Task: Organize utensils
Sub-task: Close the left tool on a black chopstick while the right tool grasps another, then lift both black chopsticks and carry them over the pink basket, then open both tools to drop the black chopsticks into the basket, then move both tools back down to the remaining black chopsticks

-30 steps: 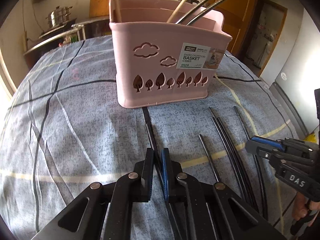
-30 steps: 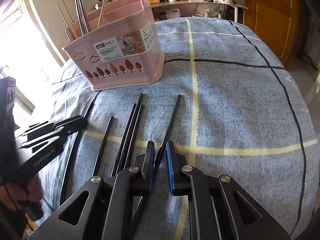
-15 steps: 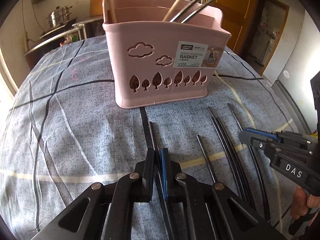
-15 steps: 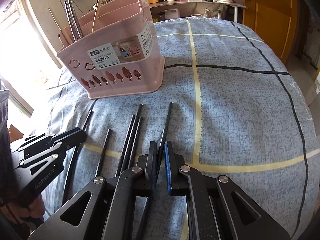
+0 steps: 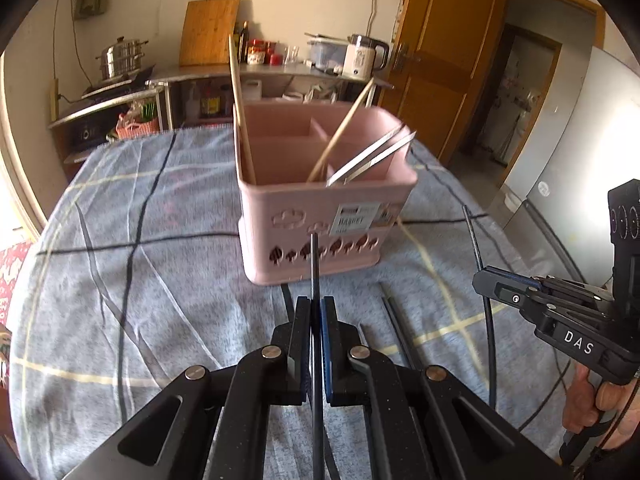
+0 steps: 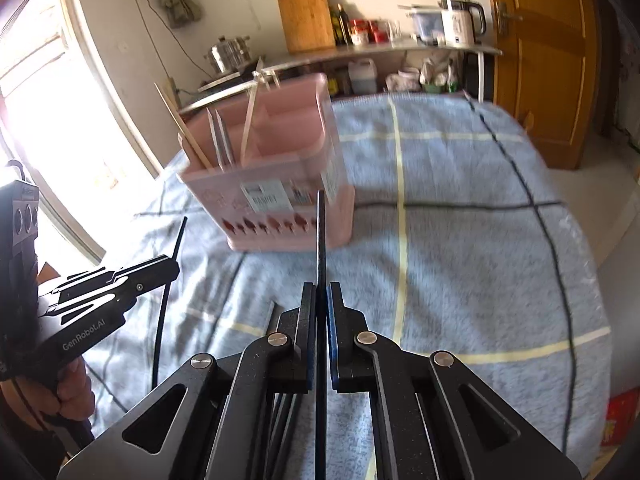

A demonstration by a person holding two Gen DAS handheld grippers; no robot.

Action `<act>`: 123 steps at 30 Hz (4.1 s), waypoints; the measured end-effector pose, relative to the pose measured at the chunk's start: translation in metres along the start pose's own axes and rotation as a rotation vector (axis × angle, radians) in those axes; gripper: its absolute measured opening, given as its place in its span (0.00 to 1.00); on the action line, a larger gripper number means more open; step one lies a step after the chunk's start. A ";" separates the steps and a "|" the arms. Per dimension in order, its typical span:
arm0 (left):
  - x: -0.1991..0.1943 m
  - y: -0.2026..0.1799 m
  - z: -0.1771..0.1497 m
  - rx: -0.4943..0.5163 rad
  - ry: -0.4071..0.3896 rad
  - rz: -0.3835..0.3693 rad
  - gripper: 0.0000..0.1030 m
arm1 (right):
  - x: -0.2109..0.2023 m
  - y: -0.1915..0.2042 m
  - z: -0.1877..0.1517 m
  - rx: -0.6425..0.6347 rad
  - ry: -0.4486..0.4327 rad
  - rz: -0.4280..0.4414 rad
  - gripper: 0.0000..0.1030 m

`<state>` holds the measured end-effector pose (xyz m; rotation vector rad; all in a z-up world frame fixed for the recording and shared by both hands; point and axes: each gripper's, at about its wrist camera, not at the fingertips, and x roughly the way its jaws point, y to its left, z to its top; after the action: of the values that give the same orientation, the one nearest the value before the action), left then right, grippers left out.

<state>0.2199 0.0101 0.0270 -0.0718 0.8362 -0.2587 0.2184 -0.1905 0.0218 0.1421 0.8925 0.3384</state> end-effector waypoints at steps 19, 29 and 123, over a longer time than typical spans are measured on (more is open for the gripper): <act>-0.084 -0.012 0.048 0.056 -0.157 -0.009 0.04 | -0.083 0.020 0.041 -0.069 -0.198 -0.001 0.05; -0.100 -0.015 0.050 0.063 -0.148 -0.027 0.04 | -0.098 0.032 0.040 -0.099 -0.218 0.013 0.05; -0.113 -0.012 -0.036 -0.032 -0.242 -0.053 0.22 | -0.098 0.010 -0.027 0.035 -0.232 0.047 0.14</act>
<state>0.1180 0.0292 0.0867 -0.1519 0.5982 -0.2804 0.1383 -0.2155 0.0798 0.2301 0.6670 0.3427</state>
